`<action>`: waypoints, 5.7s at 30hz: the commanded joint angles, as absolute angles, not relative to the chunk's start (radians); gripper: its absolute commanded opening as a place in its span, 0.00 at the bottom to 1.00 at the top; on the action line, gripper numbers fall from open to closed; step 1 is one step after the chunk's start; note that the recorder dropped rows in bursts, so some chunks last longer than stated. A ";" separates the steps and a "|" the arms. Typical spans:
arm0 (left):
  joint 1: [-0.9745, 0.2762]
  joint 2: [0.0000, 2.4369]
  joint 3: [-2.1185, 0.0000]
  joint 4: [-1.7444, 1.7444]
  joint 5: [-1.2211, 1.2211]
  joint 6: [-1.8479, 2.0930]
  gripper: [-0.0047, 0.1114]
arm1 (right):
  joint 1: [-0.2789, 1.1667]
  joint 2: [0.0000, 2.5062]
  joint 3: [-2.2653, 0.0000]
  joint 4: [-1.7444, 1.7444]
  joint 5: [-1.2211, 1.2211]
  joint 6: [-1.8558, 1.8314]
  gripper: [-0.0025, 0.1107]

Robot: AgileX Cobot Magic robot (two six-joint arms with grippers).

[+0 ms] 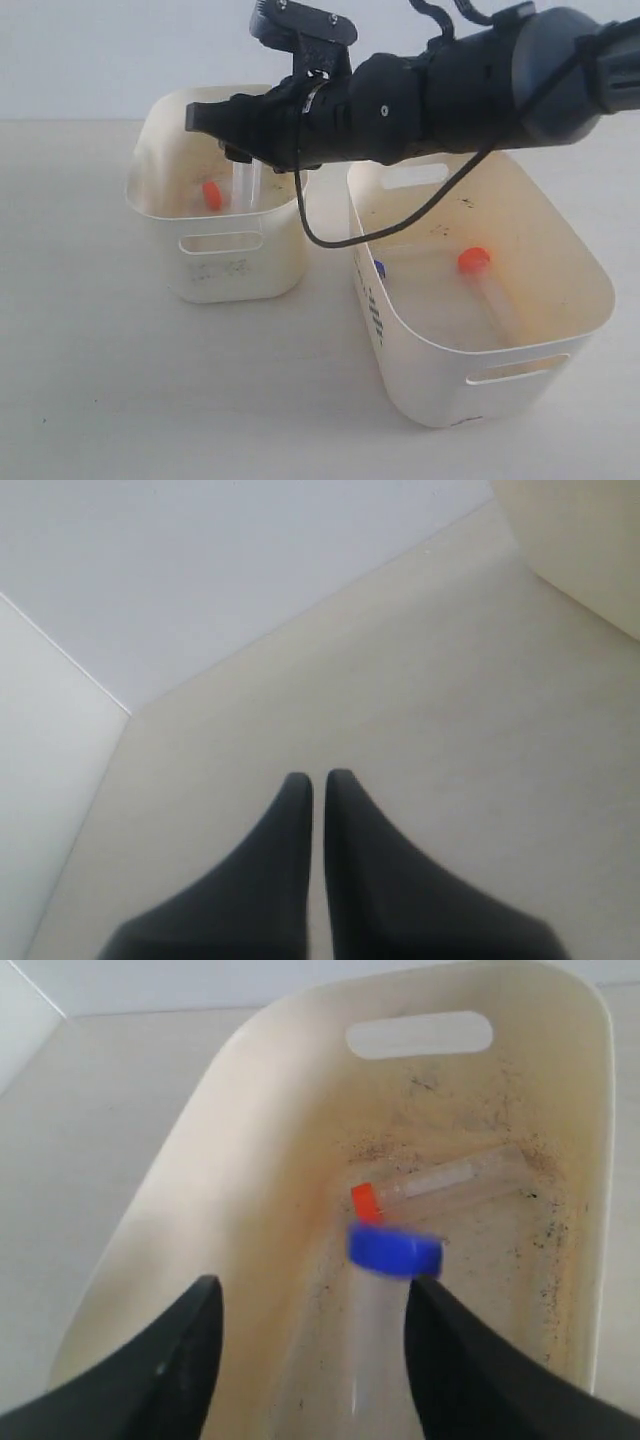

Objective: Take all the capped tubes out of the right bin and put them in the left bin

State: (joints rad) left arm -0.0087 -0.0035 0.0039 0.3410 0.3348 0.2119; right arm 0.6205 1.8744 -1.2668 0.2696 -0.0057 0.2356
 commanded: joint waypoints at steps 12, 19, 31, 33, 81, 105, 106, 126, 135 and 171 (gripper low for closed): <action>-0.010 0.000 0.000 0.338 0.330 0.211 0.08 | 0.587 1.684 -1.393 0.221 0.384 0.052 0.52; -0.010 0.000 0.000 0.338 0.330 0.211 0.08 | 0.518 1.591 -1.532 -0.041 0.845 0.126 0.36; -0.010 0.000 0.000 0.338 0.330 0.211 0.08 | 0.521 1.607 -1.546 -0.272 1.221 0.310 0.34; -0.010 0.000 0.000 0.338 0.330 0.211 0.08 | 0.521 1.636 -1.546 -0.269 1.221 0.353 0.34; -0.010 0.000 0.000 0.338 0.330 0.211 0.08 | 0.465 1.825 -1.420 -0.265 1.221 0.499 0.34; -0.010 0.000 0.000 0.338 0.330 0.211 0.08 | 0.470 1.826 -1.290 -0.256 1.058 0.594 0.34; -0.010 0.000 0.000 0.338 0.330 0.211 0.08 | 0.470 1.826 -1.288 -0.256 1.053 0.596 0.34; -0.010 0.000 0.000 0.338 0.330 0.211 0.08 | 0.470 1.827 -1.288 -0.275 0.995 0.608 0.34; -0.010 0.000 0.000 0.338 0.330 0.211 0.08 | 0.470 1.827 -1.288 -0.305 0.980 0.619 0.34; -0.010 0.000 0.000 0.338 0.330 0.211 0.08 | 0.470 1.896 -1.288 -0.304 0.983 0.613 0.74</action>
